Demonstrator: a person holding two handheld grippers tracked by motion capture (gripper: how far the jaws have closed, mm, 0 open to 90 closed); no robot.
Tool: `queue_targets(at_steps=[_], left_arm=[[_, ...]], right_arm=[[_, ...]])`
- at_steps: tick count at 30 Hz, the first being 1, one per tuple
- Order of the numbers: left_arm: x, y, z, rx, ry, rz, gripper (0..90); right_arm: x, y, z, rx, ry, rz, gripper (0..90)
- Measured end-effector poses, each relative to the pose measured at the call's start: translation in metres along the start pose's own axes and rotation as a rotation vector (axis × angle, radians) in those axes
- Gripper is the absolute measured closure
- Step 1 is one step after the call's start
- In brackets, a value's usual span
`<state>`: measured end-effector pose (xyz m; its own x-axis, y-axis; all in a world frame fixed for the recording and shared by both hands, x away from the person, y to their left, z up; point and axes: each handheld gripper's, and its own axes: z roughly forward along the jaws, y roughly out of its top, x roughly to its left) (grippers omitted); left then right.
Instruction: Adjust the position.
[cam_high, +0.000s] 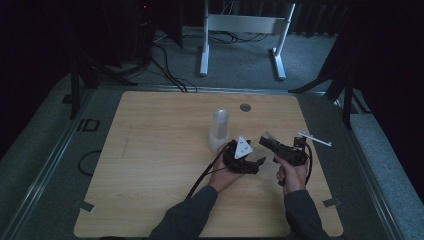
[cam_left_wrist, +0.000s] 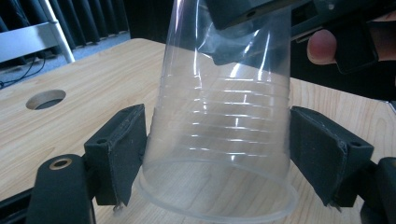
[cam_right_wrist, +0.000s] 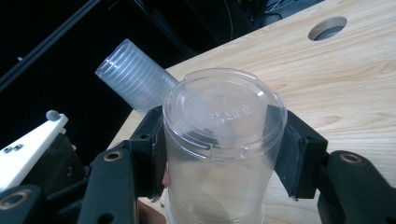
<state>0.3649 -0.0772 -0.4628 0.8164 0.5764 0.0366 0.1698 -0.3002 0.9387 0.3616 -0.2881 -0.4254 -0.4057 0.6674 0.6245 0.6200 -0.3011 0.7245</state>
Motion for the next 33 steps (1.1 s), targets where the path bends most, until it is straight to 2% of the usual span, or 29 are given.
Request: queue_targets(at_steps=[16, 25, 33], left_arm=[[-0.001, -0.0014, 0.0015, 0.015, -0.001, -0.002, 25.8], [-0.002, -0.0006, -0.0003, 0.016, -0.007, 0.009, 27.6], [-0.0013, -0.0012, -0.001, 0.023, -0.01, 0.014, 27.9]], right_arm=[[-0.0029, -0.0011, -0.0002, 0.003, 0.004, 0.021, 42.6], [-0.0033, -0.0007, 0.0002, 0.006, 0.0, 0.024, 37.6], [-0.0034, -0.0007, -0.0006, 0.017, 0.006, -0.004, 34.9]])
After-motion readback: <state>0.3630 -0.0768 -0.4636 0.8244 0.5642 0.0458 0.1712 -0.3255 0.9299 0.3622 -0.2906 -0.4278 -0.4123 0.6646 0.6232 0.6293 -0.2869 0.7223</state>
